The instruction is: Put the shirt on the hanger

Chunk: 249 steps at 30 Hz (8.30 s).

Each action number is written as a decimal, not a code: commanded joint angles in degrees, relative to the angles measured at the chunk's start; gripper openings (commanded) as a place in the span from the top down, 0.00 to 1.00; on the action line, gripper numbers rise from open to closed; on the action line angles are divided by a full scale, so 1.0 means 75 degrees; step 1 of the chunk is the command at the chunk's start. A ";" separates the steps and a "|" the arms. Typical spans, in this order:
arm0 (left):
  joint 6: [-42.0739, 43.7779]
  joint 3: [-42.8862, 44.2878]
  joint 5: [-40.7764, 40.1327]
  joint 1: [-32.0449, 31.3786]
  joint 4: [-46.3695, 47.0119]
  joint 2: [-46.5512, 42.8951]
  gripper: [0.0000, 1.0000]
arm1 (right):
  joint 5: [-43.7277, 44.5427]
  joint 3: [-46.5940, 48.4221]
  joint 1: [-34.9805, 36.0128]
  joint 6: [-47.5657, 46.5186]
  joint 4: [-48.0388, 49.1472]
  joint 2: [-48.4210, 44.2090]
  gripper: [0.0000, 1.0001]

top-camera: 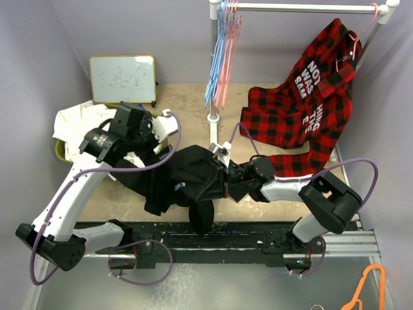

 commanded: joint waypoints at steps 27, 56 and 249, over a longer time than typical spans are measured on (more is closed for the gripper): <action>-0.0263 -0.1113 0.0212 -0.2148 0.0641 0.1258 0.02 | 0.2874 -0.1776 -0.2924 0.1815 0.2506 -0.0221 1.00; -0.0334 0.1059 -0.0673 -0.1300 0.1624 0.2550 0.01 | 0.1200 -0.1511 -0.2852 0.1717 0.2535 0.0586 1.00; -0.1620 -0.0734 0.2365 0.1153 0.1269 0.0334 1.00 | 1.1407 0.9925 -0.1220 -0.6082 -1.3467 -0.0263 0.28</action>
